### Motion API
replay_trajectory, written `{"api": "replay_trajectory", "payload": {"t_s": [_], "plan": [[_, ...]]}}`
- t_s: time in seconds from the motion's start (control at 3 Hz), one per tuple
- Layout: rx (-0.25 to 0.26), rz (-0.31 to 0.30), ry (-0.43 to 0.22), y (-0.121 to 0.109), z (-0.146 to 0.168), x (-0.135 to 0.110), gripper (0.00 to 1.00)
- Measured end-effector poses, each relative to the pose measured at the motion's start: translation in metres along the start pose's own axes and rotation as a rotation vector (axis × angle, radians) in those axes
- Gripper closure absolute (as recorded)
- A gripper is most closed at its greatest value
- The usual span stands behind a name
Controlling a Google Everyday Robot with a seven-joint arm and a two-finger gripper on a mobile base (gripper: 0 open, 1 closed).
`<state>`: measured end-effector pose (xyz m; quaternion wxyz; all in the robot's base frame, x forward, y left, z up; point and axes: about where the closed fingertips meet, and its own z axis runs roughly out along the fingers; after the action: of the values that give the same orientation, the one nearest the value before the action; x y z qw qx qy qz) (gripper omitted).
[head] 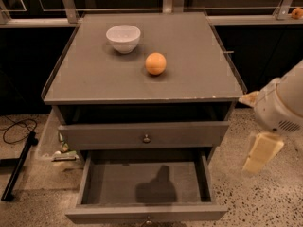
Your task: Close middle drawer
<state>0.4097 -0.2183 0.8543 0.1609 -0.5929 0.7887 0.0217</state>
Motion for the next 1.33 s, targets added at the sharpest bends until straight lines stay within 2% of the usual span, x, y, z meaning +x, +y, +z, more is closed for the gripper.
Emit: {"api": "replay_trajectory", "payload": {"t_s": [0.67,1.0,1.33], "plan": [[-0.047,-0.001,-0.047,0.043,0.089,0.037,0.43],[-0.081,-0.005,-0.041,0.057,0.118,0.044,0.66],[-0.082,-0.004,-0.041,0.058,0.119,0.044,0.89]]}}
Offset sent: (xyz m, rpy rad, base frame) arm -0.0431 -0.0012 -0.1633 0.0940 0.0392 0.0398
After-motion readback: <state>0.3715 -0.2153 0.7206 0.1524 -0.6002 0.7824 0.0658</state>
